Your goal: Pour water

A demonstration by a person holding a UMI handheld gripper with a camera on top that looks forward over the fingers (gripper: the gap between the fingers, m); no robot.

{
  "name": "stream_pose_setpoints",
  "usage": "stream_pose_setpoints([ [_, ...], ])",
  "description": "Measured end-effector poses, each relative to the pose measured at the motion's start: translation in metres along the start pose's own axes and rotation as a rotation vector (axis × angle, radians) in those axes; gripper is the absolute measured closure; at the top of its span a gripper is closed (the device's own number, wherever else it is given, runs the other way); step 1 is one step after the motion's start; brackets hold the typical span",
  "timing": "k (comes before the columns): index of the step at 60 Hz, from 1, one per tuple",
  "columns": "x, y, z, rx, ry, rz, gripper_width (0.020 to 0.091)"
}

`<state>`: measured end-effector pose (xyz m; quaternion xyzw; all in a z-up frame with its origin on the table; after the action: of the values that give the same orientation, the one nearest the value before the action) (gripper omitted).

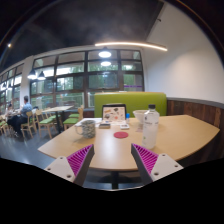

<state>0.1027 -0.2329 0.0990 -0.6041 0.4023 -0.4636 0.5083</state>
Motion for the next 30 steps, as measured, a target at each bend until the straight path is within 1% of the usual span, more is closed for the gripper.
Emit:
stream_pose_setpoints([
  [5,-0.021,-0.004,0.044,0.015,0.065,-0.009,0.0288],
  [7,-0.019,-0.006,0.046,0.018,0.098,-0.014,0.0288],
  [8,-0.031,-0.009,0.068,0.018,0.104,-0.016,0.0286],
  [10,-0.044,-0.011,0.086,0.018,0.124,-0.017,0.0284],
  [12,-0.057,-0.014,0.102,0.020,0.134,-0.007,0.0282],
  [15,-0.058,-0.020,0.106,0.023,0.162,0.010,0.0280],
  [16,-0.075,-0.022,0.126,0.021,0.166,0.013,0.0281],
  [23,-0.122,-0.022,0.167,0.009,0.200,0.010,0.0283],
  [24,-0.110,-0.020,0.158,0.009,0.207,0.007,0.0282],
  [25,-0.126,-0.021,0.169,0.011,0.207,0.008,0.0282],
  [30,-0.158,-0.022,0.187,0.021,0.219,0.020,0.0282],
])
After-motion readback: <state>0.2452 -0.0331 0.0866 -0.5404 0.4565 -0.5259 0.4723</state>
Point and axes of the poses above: the point between the fingertips, and its own axes, seen from behind it with the camera up: z to the right, y down, x backward, against the way the camera looks, the point moved 5 cm from there along x, backward, against the way the camera looks, and after that the axes turned 8 degrees about -y, right-handed, at the moved point
